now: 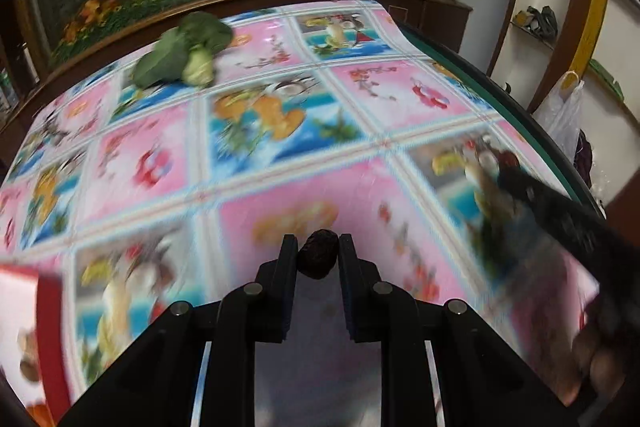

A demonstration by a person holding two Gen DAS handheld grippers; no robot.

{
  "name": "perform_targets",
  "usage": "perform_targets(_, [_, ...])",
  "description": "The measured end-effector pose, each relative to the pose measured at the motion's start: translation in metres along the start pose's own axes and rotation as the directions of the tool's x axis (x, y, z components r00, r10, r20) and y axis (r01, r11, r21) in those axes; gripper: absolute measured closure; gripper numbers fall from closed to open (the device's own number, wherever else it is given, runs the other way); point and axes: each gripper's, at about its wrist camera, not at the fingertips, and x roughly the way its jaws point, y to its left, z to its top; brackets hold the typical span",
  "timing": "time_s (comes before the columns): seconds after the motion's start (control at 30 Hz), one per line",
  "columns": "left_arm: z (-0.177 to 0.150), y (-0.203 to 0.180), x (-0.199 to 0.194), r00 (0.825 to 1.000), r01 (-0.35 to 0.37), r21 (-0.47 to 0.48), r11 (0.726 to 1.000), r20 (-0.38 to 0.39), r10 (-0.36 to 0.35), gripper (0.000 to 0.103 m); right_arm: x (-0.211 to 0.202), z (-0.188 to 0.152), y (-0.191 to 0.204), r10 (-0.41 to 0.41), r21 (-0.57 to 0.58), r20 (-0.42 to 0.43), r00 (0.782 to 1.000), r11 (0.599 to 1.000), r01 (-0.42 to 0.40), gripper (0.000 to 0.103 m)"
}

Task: Organize fruits
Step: 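Grasp a red date with the right tool while the left tool grasps another red date, then carry both held red dates over the white tray with both tools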

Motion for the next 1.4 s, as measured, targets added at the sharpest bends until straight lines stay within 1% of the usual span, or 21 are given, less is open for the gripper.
perform_targets(0.1, [-0.018,0.009,-0.017,1.000,0.025,-0.014,1.000,-0.005,-0.025,0.084,-0.001,-0.001,0.006,-0.025,-0.003,-0.010,1.000,1.000,0.025,0.085])
perform_targets(0.17, [-0.025,0.013,-0.023,0.999,0.043,-0.031,0.999,-0.009,-0.044,0.084,-0.009,-0.006,0.017,-0.038,-0.037,-0.008,0.999,0.999,0.038,0.085])
perform_targets(0.3, [-0.046,0.017,-0.041,0.997,0.074,-0.029,0.997,-0.003,-0.074,0.084,-0.034,-0.032,0.037,-0.049,-0.104,-0.012,0.999,0.993,0.047,0.085])
perform_targets(0.47, [-0.065,0.018,-0.057,0.994,0.111,-0.019,0.994,0.016,-0.110,0.084,-0.068,-0.067,0.039,-0.053,-0.074,-0.001,0.999,0.996,0.053,0.085])
perform_targets(0.57, [-0.072,0.021,-0.059,0.991,0.132,-0.025,0.991,0.031,-0.131,0.084,-0.086,-0.088,0.043,-0.071,-0.073,0.020,0.997,0.995,0.072,0.085])
perform_targets(0.7, [-0.071,0.026,-0.066,0.984,0.172,-0.046,0.984,0.063,-0.169,0.084,-0.099,-0.104,0.048,-0.090,-0.054,0.076,0.993,0.994,0.094,0.085])
perform_targets(0.77, [-0.070,0.029,-0.070,0.981,0.173,-0.045,0.984,0.094,-0.168,0.084,-0.101,-0.109,0.048,-0.099,-0.037,0.097,0.990,0.994,0.103,0.085])
perform_targets(0.87, [-0.072,0.029,-0.073,0.981,0.159,-0.032,0.987,0.118,-0.154,0.084,-0.103,-0.113,0.052,-0.117,-0.036,0.113,0.987,0.992,0.122,0.085])
perform_targets(1.07, [-0.072,0.032,-0.076,0.979,0.161,-0.034,0.986,0.131,-0.155,0.084,-0.110,-0.114,0.059,-0.159,-0.049,0.151,0.976,0.985,0.168,0.085])
perform_targets(1.4, [-0.072,0.034,-0.077,0.979,0.157,-0.035,0.987,0.137,-0.151,0.084,-0.127,-0.125,0.070,-0.179,-0.068,0.171,0.969,0.979,0.193,0.085])
